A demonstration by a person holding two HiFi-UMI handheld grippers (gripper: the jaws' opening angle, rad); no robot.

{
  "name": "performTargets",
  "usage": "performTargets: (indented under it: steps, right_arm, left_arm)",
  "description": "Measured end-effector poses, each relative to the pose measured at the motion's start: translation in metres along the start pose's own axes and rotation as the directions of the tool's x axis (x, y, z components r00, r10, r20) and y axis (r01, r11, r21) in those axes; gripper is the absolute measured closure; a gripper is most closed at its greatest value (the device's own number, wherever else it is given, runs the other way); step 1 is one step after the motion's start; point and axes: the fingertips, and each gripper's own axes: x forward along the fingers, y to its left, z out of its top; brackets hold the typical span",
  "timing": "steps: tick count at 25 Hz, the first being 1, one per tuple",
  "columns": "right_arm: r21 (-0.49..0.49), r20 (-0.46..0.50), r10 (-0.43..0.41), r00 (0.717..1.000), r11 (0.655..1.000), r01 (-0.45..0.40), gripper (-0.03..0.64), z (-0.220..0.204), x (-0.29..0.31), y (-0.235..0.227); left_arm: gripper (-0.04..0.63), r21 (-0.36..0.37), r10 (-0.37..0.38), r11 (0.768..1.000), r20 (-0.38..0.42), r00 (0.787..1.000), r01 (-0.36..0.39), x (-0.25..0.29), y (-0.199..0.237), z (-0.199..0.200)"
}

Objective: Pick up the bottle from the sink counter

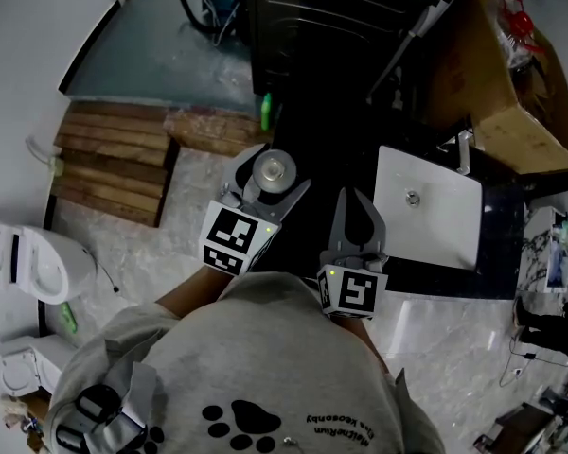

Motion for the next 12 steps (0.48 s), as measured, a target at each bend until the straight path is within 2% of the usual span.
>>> performTargets:
  steps: [4,12]
  right_arm:
    - [-0.042,0.016,0.009,1.000,0.999,-0.008,0.615,0.009,-0.003,0.005]
    - [-0.045,0.055,0.018,0.998,0.999,-0.015,0.616,0.025,-0.003,0.013]
  left_arm:
    - [0.244,0.018,0.026,0.999,0.045,0.999,-0.027,-0.007,0.000,0.009]
    - [0.244,0.018,0.066,0.998,0.098,0.993,-0.068,-0.019,0.000,0.016]
